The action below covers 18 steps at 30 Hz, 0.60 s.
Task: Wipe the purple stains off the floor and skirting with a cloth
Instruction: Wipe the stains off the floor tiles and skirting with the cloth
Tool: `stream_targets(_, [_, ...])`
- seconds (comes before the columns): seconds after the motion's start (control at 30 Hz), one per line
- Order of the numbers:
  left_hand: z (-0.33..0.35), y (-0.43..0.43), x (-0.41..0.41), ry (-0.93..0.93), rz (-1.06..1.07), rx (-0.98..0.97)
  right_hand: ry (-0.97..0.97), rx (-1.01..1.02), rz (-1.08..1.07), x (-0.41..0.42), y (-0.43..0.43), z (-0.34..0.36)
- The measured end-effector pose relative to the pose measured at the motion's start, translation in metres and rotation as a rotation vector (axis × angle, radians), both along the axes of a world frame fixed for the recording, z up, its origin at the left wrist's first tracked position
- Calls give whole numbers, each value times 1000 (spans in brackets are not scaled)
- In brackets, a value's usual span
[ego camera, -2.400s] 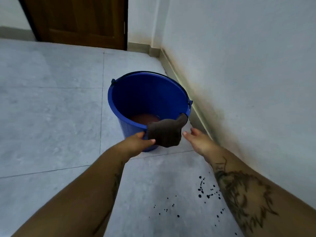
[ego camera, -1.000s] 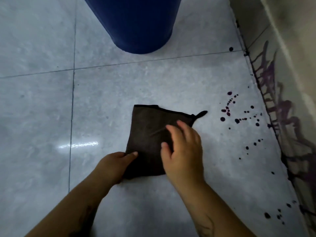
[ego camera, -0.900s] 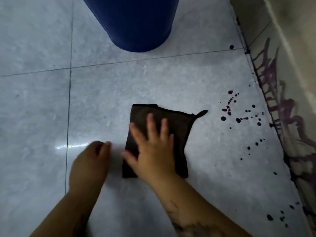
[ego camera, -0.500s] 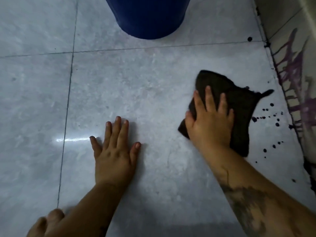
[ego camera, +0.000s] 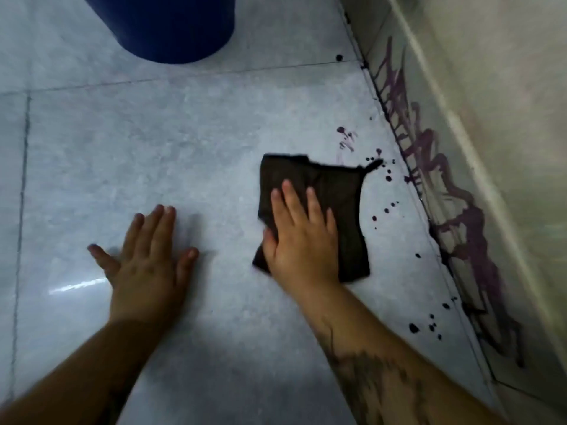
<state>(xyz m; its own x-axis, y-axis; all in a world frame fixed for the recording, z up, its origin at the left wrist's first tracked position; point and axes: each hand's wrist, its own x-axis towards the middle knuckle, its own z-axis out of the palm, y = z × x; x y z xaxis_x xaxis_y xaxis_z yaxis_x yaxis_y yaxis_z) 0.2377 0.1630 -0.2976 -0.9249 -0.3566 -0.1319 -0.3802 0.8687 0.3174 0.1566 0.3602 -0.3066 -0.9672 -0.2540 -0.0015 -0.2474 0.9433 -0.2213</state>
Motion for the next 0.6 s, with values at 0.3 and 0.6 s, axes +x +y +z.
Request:
stream_targets(0.3, [-9, 111, 22, -34, -151, 19, -45, 150, 96, -61, 103, 9])
stream_targets(0.6, [-12, 111, 17, -104, -196, -47, 31, 78, 390, -63, 23, 2])
